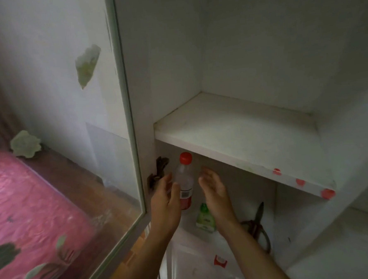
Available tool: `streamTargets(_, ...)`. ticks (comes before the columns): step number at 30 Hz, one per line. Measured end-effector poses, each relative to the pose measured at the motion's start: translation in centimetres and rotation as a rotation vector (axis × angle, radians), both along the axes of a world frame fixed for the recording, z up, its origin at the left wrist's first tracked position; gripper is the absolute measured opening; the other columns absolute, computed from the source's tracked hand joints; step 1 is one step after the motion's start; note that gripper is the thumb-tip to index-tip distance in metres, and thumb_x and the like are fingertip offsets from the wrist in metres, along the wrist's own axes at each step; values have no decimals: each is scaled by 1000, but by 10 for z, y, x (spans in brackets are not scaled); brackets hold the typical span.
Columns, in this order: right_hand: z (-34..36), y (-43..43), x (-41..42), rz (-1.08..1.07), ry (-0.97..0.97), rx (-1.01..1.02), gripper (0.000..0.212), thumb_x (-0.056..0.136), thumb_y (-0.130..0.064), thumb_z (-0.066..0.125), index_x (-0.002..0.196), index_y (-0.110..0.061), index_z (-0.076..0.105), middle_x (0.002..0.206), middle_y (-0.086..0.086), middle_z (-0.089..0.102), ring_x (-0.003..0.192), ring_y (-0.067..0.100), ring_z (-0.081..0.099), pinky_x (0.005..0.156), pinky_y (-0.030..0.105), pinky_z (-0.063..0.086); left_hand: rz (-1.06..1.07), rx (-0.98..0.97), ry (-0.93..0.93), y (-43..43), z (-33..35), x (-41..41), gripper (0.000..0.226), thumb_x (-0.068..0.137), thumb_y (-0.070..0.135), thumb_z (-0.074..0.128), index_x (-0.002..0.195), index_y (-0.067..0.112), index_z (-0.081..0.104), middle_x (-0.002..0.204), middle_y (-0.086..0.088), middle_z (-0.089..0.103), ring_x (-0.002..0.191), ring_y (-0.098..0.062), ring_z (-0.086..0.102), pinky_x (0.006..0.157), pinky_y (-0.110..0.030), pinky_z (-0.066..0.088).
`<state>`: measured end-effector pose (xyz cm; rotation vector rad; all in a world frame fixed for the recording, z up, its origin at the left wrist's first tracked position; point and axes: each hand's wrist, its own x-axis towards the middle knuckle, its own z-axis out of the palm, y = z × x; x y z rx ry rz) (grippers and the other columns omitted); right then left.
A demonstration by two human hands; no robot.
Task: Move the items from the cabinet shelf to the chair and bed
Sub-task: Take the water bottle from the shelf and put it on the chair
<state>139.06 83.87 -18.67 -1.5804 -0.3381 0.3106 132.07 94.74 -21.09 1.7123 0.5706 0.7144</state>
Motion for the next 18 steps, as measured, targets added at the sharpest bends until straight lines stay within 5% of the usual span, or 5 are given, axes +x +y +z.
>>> streamTargets(3,-13,7,5,59,33,-21,41,102,-22,58,142,-31,50,137,-8,57,124,8,56,84,11,45,17,-31,26,3,-15,6,37,105,30,43,140,21,52,132,-2,64,118,-19,63,102,-42,53)
streamTargets(6,-27,15,9,81,48,-40,34,99,-17,62,126,-37,55,131,-6,65,119,8,62,90,17,50,28,-29,41,2,-23,9,29,105,25,45,132,19,57,117,2,67,107,-15,66,90,-23,54)
streamTargets(9,-37,22,14,86,35,-76,34,97,-15,66,123,-37,58,127,-6,67,119,12,64,99,30,55,14,-10,40,2,-26,10,23,104,20,49,125,25,57,104,16,65,93,6,63,74,-3,48)
streamTargets(13,-42,23,16,94,17,-95,38,95,-18,69,129,-29,60,128,-4,68,120,14,64,103,40,56,-1,14,45,7,-33,15,31,100,26,57,131,23,57,107,13,67,96,6,64,74,-3,50)
streamTargets(18,-42,22,15,82,-3,-89,38,94,-14,70,119,-39,57,127,-3,66,120,15,64,102,38,56,-12,45,13,7,-35,16,35,97,25,62,132,20,58,111,11,68,93,13,65,76,-3,50)
